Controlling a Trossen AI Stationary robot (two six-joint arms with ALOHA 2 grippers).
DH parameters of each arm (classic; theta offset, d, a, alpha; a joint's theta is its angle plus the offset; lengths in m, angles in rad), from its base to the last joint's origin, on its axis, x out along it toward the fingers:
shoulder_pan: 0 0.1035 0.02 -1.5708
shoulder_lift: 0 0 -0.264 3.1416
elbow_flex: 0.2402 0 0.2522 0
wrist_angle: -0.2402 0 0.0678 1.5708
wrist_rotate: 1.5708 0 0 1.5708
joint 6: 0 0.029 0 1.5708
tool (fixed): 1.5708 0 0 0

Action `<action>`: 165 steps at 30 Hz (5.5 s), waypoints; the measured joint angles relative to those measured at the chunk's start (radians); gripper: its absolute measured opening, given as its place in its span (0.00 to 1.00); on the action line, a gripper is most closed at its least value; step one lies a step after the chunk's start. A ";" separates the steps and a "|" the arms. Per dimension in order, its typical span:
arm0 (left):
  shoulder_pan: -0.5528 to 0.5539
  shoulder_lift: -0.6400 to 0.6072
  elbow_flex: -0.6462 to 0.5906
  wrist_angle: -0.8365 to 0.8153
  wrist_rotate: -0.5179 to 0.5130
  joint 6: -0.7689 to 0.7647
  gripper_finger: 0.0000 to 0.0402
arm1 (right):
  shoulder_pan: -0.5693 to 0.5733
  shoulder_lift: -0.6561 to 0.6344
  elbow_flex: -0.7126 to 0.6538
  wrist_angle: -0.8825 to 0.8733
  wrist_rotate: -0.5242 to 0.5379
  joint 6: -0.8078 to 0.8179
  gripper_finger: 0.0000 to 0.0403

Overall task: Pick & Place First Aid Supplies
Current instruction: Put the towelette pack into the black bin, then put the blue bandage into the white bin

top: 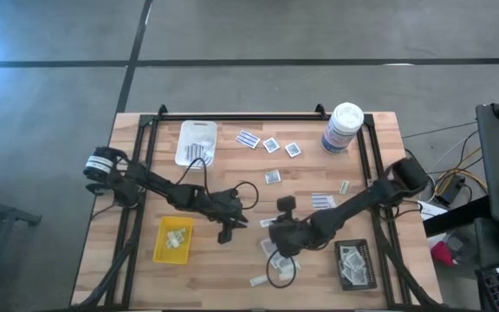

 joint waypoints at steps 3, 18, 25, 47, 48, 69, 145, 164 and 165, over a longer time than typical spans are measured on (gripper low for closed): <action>0.000 0.000 0.000 0.001 -0.001 -0.001 0.23 | 0.019 -0.035 0.000 -0.102 -0.006 0.109 0.02; 0.000 -0.001 0.001 0.018 -0.002 0.006 0.23 | 0.167 -0.199 0.000 -0.427 -0.172 0.644 0.02; 0.000 -0.001 0.001 0.018 -0.002 0.008 0.23 | 0.263 -0.244 -0.001 -0.521 -0.279 0.861 0.02; 0.000 -0.001 0.001 0.022 -0.002 0.009 0.23 | 0.541 -0.257 0.000 -0.549 -0.377 1.304 0.02; 0.000 -0.001 0.001 0.023 -0.002 0.009 0.23 | 0.553 -0.257 0.000 -0.551 -0.377 1.325 0.02; 0.000 -0.002 0.002 0.028 -0.005 0.009 0.23 | 0.653 -0.240 -0.015 -0.612 -0.441 1.694 0.02; -0.012 -0.002 0.002 0.001 0.002 -0.041 0.23 | -0.154 -0.326 -0.265 -0.513 -0.240 1.172 0.19; -0.076 -0.002 0.002 0.000 0.001 -0.087 0.23 | -0.239 -0.320 -0.386 -0.344 -0.318 1.103 0.09; -0.077 -0.002 0.002 -0.001 0.001 -0.089 0.23 | -0.239 -0.320 -0.394 -0.332 -0.326 1.103 0.08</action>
